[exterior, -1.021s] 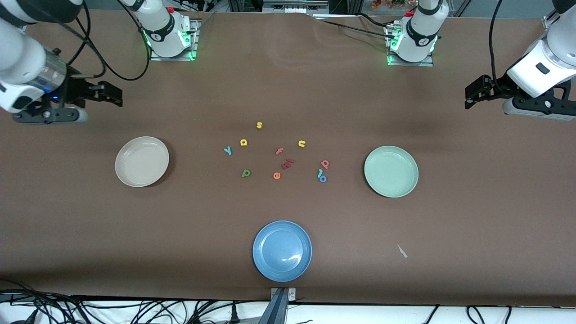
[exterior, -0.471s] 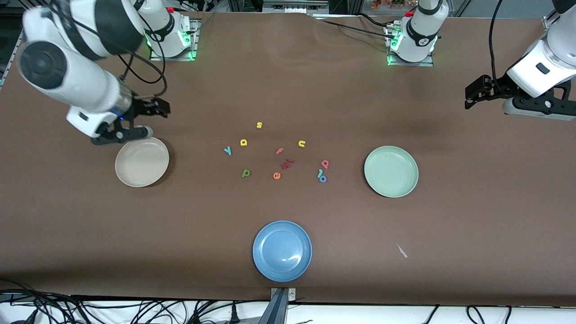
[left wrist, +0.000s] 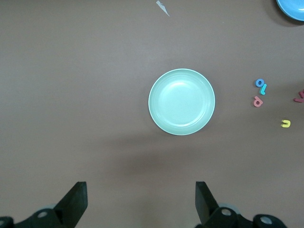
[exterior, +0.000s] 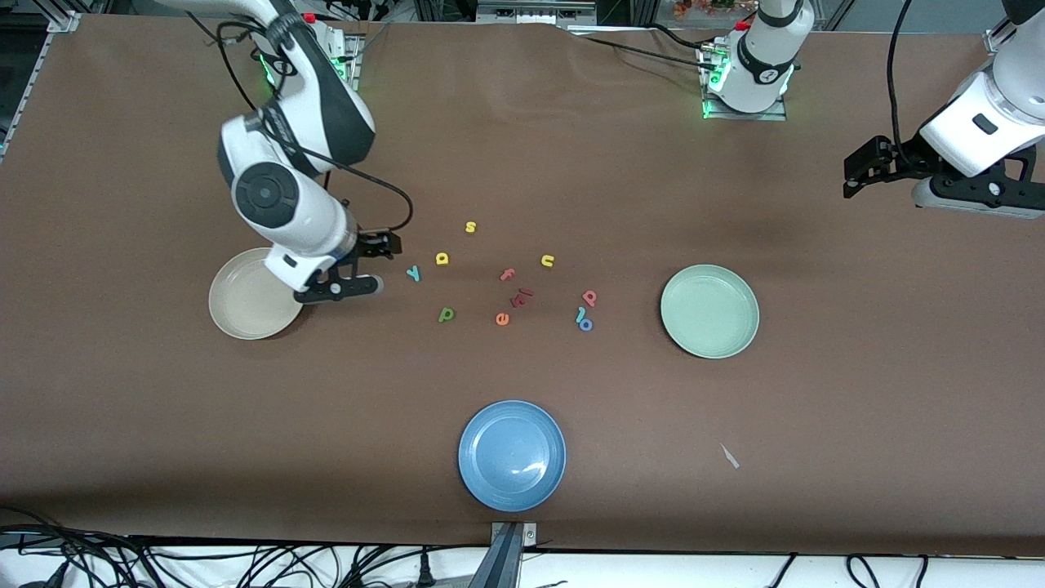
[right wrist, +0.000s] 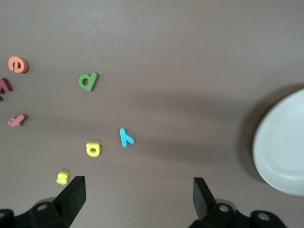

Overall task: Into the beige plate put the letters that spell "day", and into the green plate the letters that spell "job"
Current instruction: 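Reach the right gripper to the cyan letter y and grasp it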

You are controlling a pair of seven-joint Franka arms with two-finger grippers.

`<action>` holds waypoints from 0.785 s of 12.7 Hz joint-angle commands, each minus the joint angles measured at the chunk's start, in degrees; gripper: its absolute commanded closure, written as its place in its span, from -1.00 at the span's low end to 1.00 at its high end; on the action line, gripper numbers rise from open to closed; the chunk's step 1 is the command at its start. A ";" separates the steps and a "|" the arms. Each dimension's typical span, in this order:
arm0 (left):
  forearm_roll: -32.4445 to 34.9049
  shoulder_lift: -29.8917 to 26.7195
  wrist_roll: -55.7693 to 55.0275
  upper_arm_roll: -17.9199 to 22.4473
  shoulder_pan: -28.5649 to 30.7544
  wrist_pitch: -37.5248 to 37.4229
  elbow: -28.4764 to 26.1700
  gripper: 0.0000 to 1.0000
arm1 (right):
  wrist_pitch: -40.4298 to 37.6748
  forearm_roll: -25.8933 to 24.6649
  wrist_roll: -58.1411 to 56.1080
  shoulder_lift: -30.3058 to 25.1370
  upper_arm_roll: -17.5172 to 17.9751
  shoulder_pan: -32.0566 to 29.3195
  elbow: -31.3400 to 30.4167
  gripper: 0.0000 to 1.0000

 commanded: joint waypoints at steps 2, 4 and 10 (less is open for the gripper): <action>-0.18 0.45 -0.06 -0.12 0.01 -1.25 1.44 -1.00 | 14.20 -0.32 2.18 0.52 -0.15 1.93 -9.45 -1.00; -0.18 0.45 -0.06 -0.12 0.01 -1.25 1.44 -1.00 | 18.07 -0.59 2.10 3.94 -0.15 2.72 -9.82 -1.00; -0.18 0.36 -0.06 -0.12 -0.17 -1.25 1.44 -1.00 | 20.20 -5.07 1.48 9.05 -0.15 3.51 -9.56 -0.98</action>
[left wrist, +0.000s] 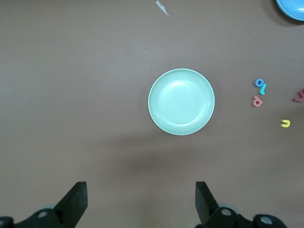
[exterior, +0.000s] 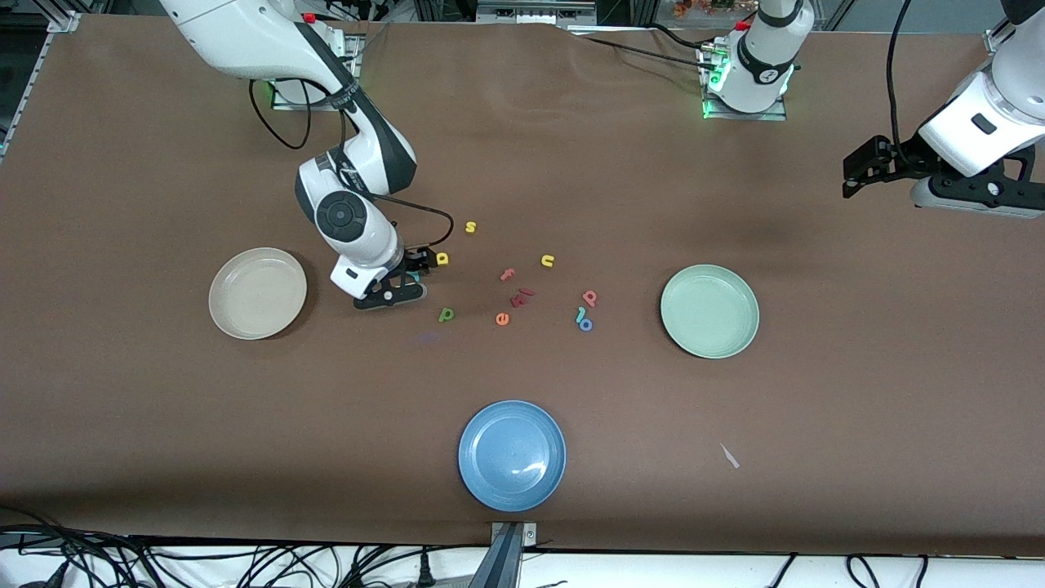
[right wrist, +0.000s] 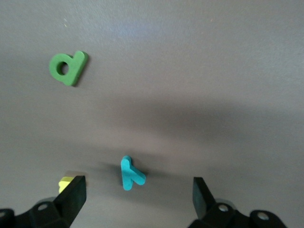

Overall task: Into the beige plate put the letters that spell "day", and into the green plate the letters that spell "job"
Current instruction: 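Reach the right gripper to the cyan letter y and grasp it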

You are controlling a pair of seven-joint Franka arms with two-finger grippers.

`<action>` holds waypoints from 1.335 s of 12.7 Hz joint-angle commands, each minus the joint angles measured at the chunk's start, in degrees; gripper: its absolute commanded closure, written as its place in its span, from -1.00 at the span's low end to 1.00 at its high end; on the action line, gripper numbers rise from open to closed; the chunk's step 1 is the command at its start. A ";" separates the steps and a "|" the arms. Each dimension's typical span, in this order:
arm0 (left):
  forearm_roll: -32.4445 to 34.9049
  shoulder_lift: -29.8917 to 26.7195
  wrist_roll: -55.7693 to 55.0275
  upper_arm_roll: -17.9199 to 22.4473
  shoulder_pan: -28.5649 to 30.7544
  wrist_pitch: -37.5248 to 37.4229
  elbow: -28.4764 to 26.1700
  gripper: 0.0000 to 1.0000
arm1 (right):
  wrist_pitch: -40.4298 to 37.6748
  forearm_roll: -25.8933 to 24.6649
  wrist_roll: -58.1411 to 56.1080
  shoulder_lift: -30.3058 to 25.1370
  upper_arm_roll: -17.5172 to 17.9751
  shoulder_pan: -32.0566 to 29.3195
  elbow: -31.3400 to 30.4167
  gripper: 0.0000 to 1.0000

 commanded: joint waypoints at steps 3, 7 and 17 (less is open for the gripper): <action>-0.18 0.45 -0.06 -0.07 -0.10 -1.25 1.43 -1.00 | 0.64 -2.20 0.28 1.08 -0.16 1.39 0.01 -0.82; -0.18 0.45 -0.15 -0.07 -0.18 -1.16 1.43 -1.00 | 1.61 -3.33 0.28 2.39 -0.25 1.74 0.09 -0.68; -0.45 3.68 0.02 -0.15 -0.62 -1.33 1.43 -1.00 | 2.67 -3.34 0.45 3.27 -0.43 1.39 0.36 0.43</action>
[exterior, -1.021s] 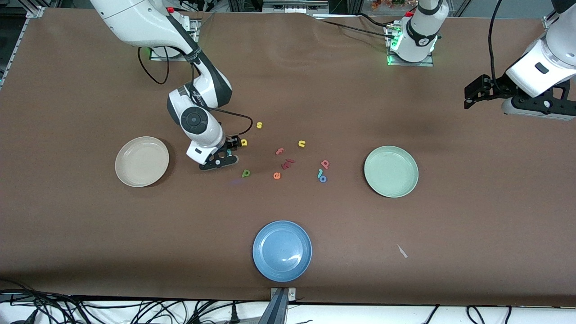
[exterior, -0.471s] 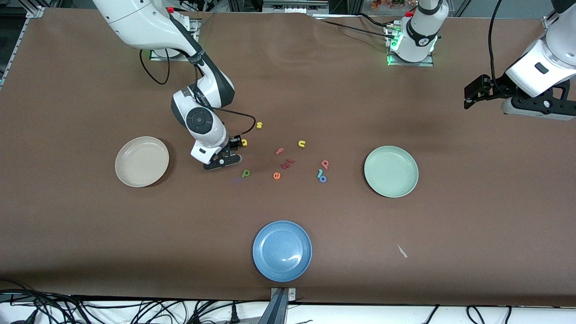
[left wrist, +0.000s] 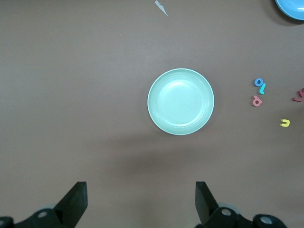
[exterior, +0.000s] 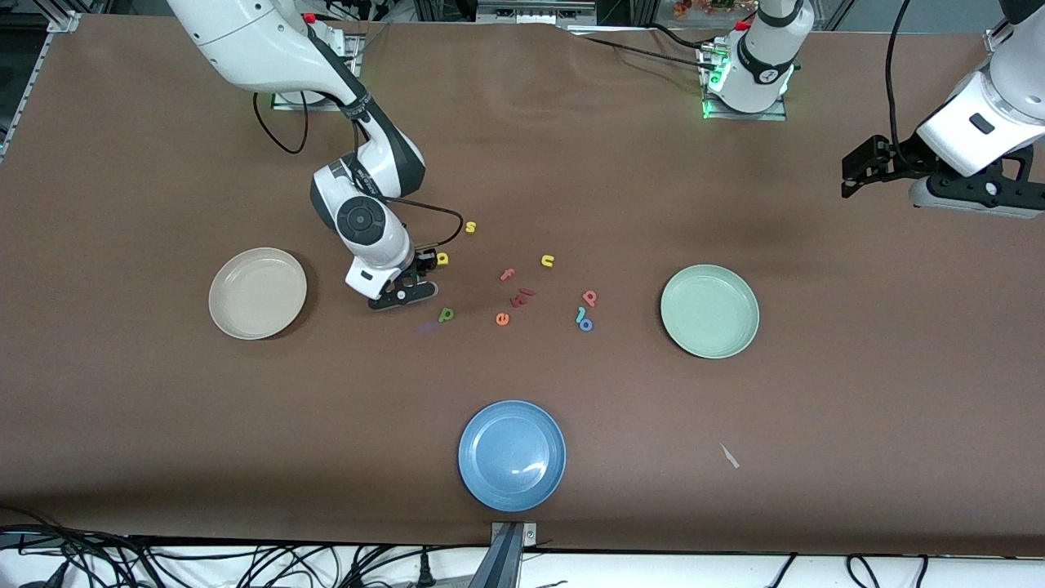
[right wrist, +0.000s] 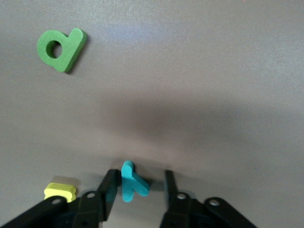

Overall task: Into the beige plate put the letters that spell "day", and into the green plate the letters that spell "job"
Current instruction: 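Drop the cyan y on the beige plate while the left gripper reaches letters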

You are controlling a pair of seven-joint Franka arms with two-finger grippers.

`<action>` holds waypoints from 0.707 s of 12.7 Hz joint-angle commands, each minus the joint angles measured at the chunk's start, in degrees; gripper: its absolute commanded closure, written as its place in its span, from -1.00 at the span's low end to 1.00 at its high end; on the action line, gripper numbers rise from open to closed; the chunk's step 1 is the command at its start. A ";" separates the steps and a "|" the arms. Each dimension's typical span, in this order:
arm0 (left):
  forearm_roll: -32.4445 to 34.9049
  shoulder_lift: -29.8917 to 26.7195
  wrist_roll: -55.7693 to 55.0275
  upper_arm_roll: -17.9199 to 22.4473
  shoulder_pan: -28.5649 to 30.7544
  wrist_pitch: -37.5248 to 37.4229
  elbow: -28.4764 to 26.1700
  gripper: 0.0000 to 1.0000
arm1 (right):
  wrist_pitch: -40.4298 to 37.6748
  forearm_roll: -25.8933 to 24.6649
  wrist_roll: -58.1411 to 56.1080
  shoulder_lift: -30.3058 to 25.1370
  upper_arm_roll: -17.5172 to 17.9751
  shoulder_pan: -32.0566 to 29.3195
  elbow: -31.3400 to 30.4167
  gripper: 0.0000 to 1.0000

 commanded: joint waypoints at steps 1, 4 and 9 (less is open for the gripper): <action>-0.71 4.44 0.03 -0.13 -0.64 -1.25 1.47 -1.00 | 0.75 -1.04 0.73 0.65 0.03 -0.05 0.17 0.60; -0.88 7.87 0.12 -0.66 -3.79 -1.42 1.38 -1.00 | 0.66 -0.95 0.91 0.56 0.03 -0.14 0.26 0.90; -1.50 22.53 -0.41 -1.01 -13.20 7.69 1.29 -1.00 | -6.18 -0.25 -0.84 -5.49 -5.31 -0.58 2.37 1.00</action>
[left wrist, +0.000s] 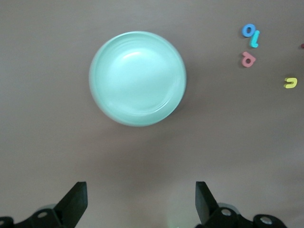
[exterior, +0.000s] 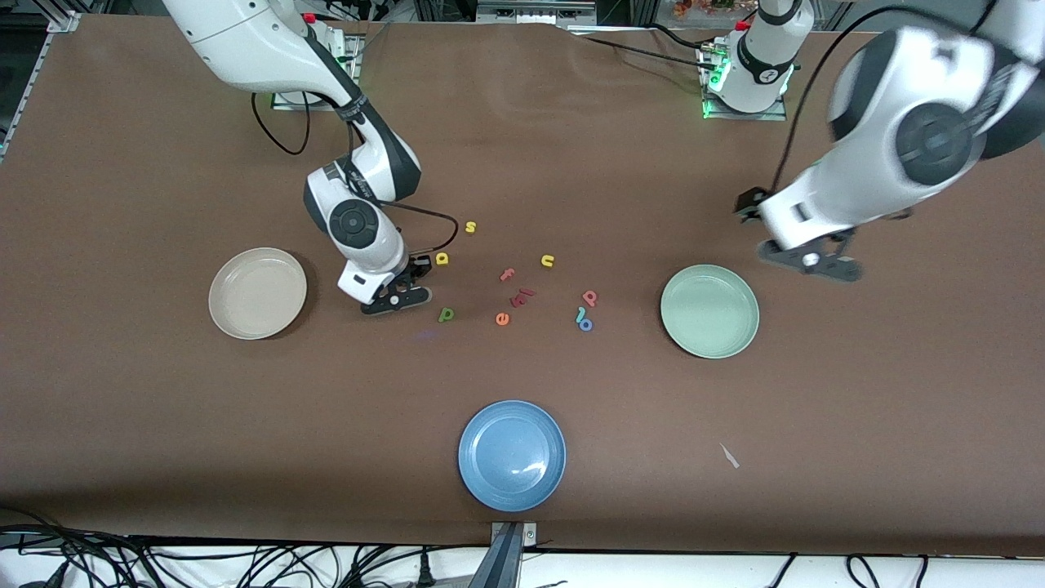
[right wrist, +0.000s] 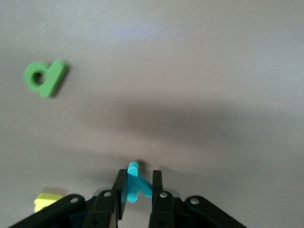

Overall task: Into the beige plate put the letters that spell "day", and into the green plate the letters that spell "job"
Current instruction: 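Drop the cyan y on the beige plate while the left gripper reaches letters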

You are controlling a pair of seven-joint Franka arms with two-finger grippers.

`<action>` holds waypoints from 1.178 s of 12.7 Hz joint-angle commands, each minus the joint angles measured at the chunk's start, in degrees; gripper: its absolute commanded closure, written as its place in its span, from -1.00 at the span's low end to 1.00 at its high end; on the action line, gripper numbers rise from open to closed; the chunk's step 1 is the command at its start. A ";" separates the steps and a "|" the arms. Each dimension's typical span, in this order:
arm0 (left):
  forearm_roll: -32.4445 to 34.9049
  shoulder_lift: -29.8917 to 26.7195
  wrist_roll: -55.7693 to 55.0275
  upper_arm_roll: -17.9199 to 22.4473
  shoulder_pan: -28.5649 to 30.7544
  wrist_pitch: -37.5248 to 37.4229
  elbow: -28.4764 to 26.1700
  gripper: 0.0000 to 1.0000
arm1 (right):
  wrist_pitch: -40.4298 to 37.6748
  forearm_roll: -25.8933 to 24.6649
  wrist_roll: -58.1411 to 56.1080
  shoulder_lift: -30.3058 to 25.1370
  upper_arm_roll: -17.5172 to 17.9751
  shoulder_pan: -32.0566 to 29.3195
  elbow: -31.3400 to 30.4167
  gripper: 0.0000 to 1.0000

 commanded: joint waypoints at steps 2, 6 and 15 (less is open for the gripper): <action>-3.48 11.34 0.01 0.39 -5.36 10.32 1.78 -0.99 | -3.82 -0.14 -1.59 -6.02 -6.01 -0.37 -1.51 1.00; -5.34 17.24 -0.17 -1.35 -7.57 19.15 1.51 -0.51 | -3.82 -0.05 -2.81 -6.56 -13.74 -0.37 -3.36 1.00; -6.13 24.72 -4.47 -1.80 -12.76 34.81 1.43 -0.33 | -3.81 8.18 -24.98 -3.57 -14.91 -8.28 -0.99 -1.00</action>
